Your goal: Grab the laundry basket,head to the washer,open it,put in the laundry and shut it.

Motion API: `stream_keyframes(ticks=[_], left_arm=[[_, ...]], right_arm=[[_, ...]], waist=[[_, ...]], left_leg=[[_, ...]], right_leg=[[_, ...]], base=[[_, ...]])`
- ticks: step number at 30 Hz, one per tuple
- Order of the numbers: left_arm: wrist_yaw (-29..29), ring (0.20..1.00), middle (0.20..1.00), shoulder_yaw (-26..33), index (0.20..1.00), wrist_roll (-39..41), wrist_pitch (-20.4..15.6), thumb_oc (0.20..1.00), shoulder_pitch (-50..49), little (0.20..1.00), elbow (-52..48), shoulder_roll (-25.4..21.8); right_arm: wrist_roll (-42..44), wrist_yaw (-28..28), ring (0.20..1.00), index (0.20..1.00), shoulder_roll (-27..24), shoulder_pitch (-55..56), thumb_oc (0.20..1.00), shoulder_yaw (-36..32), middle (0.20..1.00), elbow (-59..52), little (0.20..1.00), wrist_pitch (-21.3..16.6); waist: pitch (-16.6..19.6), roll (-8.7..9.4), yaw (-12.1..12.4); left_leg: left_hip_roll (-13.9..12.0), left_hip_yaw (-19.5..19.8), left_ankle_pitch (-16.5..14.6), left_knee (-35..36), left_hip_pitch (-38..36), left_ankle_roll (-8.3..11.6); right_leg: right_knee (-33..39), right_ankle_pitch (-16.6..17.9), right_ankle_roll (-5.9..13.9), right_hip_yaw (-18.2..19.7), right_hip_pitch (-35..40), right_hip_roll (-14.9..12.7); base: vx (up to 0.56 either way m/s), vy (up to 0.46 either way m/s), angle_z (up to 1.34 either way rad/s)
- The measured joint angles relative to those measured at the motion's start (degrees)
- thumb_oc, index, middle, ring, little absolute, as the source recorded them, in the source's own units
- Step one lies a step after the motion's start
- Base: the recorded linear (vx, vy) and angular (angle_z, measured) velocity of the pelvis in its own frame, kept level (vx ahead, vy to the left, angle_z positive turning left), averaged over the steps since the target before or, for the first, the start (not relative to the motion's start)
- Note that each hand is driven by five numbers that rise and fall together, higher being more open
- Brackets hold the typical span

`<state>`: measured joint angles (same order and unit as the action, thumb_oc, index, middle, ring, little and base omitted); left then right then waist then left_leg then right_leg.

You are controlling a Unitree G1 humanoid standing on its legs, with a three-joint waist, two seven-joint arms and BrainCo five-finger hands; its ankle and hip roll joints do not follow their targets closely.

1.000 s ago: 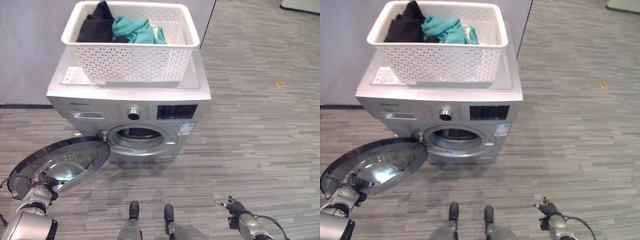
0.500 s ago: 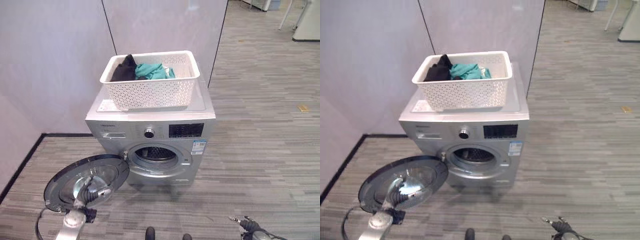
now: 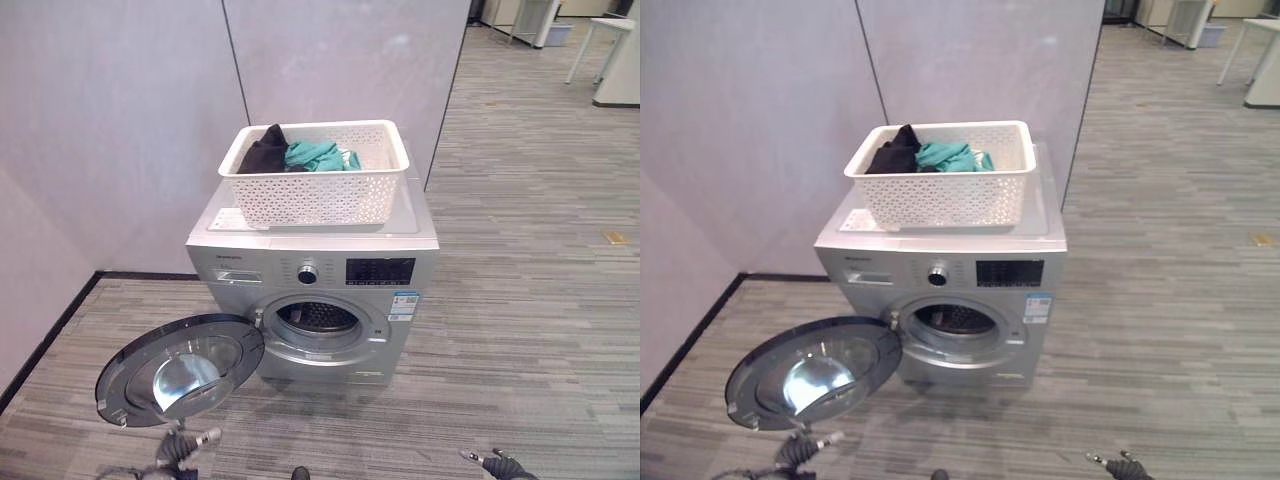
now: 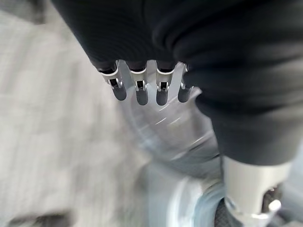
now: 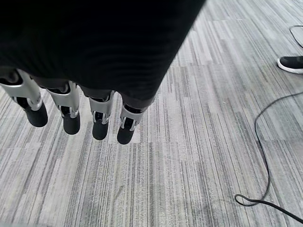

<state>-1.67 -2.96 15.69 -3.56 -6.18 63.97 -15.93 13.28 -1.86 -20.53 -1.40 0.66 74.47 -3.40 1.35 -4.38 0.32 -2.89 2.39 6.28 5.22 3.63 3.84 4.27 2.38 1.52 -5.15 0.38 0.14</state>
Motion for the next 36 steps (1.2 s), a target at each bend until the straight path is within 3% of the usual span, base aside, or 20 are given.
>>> stream_keyframes(ticks=[2,6,7,8,11,16,23,34,36], left_arm=[[1.02,1.0,1.0,-0.73,1.0,-0.04,1.13,1.0,3.33,1.0,10.97,2.14],[2.35,1.0,1.0,-0.52,1.0,-1.08,1.28,1.0,4.31,1.0,14.29,4.19],[2.41,1.0,1.0,0.09,1.0,-3.2,1.28,1.0,4.53,1.0,15.65,4.48],[0.02,1.0,1.0,-11.37,1.0,-17.47,0.73,1.0,5.3,1.0,14.6,3.32],[-0.68,1.0,1.0,-16.59,1.0,-25.63,-0.87,1.0,8.3,1.0,13.16,1.32],[-0.72,1.0,1.0,-17.09,1.0,-27.31,-1.88,1.0,11.36,1.0,12.91,1.24],[-0.58,1.0,1.0,-18.06,1.0,-27.43,-1.74,1.0,11.22,1.0,13.18,1.63],[-1.48,1.0,1.0,-17.76,1.0,-27.42,-1.75,1.0,11.3,1.0,13.6,2.38],[-1.95,1.0,1.0,-16.73,1.0,-27.36,-1.79,1.0,11.23,1.0,13.63,2.41]], right_arm=[[-0.61,0.02,1.0,1.0,0.11,0.01,1.0,1.17,1.0,1.13,1.0,0.23],[-0.62,0.64,1.0,1.0,0.83,0.32,1.0,1.29,1.0,1.26,1.0,0.68],[-0.61,0.8,1.0,1.0,1.76,1.16,1.0,2.31,1.0,1.09,1.0,0.81],[-3.65,1.1,1.0,1.0,0.93,1.52,1.0,5.03,1.0,0.71,1.0,-0.24],[-5.23,1.63,1.0,1.0,-0.53,1.48,1.0,7.41,1.0,0.52,1.0,-1.07],[-5.37,2.32,1.0,1.0,-0.83,3.15,1.0,7.31,1.0,1.49,1.0,-1.21],[-6.32,2.27,1.0,1.0,-0.82,2.14,1.0,7.33,1.0,1.32,1.0,-1.2],[-6.75,2.2,1.0,1.0,-0.84,0.75,1.0,7.21,1.0,-2.3,1.0,-1.38],[-5.28,2.21,1.0,1.0,-0.77,0.79,1.0,7.3,1.0,-4.55,1.0,-1.47]], waist=[[0.0,-0.01,-0.78],[0.01,0.04,-1.26],[1.39,0.8,-1.13],[0.97,0.74,-1.62],[0.48,0.72,-1.68],[-0.66,1.24,-3.0],[-2.81,2.22,-2.71],[-3.17,3.03,-2.49],[-3.57,3.94,-2.44]], left_leg=[[-0.05,-0.02,-0.12,-0.01,-0.55,-0.15],[-0.13,-0.1,-0.25,-0.01,-0.89,-0.24],[-0.43,-1.49,-0.98,-0.27,-1.63,-0.99],[-0.35,-2.07,-0.92,-0.29,-1.55,-1.07],[-0.34,-3.11,-0.92,-0.36,-1.57,-1.08],[-0.7,-3.13,-1.32,-0.63,-1.53,-0.62],[-0.57,-3.25,-1.73,-1.92,-1.51,-1.08],[3.04,-4.5,-4.14,-3.22,-2.61,-3.58],[4.06,-4.45,-4.71,-3.99,-2.34,-4.38]], right_leg=[[0.0,-0.25,-0.1,0.01,0.52,0.05],[-0.58,-0.99,-0.18,0.07,0.43,0.09],[-15.07,-9.14,-0.79,1.33,-6.12,-0.11],[-16.19,-9.54,-0.72,2.18,-6.78,0.01],[-18.2,-9.94,-0.47,3.2,-7.89,0.05],[-18.96,-10.6,-1.1,3.28,-7.89,0.42],[-19.46,-10.97,-1.25,3.5,-8.13,0.25],[-21.5,-12.63,1.36,4.7,-7.37,-3.33],[-21.6,-13.05,2.13,4.64,-7.36,-4.4]], base=[[0.02,0.005,0.0],[0.04,0.002,-0.01],[0.02,-0.004,-0.09],[0.03,-0.013,-0.18],[0.06,-0.005,-0.19],[0.05,0.013,-0.02],[0.05,0.061,-0.01],[0.07,0.156,-0.01],[0.04,0.155,0.05]])
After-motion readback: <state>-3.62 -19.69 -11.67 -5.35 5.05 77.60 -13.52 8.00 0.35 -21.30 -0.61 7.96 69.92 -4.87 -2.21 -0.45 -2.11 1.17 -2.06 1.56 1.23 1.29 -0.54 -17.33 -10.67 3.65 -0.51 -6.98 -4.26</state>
